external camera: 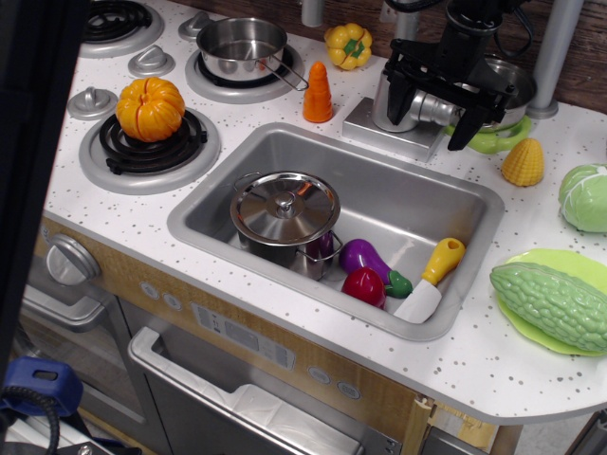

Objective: Turn lever vertical to front

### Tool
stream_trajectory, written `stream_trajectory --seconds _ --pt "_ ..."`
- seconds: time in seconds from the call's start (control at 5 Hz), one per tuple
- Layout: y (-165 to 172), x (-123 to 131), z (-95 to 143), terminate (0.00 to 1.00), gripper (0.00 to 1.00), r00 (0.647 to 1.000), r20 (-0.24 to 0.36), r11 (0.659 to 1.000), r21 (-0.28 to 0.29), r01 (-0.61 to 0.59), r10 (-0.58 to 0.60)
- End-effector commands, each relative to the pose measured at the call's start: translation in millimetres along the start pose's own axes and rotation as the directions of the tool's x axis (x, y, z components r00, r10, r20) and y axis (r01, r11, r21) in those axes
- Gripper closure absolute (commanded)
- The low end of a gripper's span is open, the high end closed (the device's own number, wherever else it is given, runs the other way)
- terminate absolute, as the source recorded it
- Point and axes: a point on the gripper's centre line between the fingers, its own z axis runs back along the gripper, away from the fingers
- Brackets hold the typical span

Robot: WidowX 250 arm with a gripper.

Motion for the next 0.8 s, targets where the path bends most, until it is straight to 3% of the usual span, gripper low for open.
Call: stream_trajectory --seconds 0.0,0.2,0.6 --pt "0.0 0.0 0.0 0.0 0.0 1.0 0.0 1.0 0.0 0.0 0.0" --pt "3.0 5.5 19.9 0.0 0.0 0.988 0.149 0.998 0.058 0.017 -0.026" --pt "6.6 13.9 51.2 0.0 0.0 0.961 0.276 0.994 0.109 0.001 -0.031"
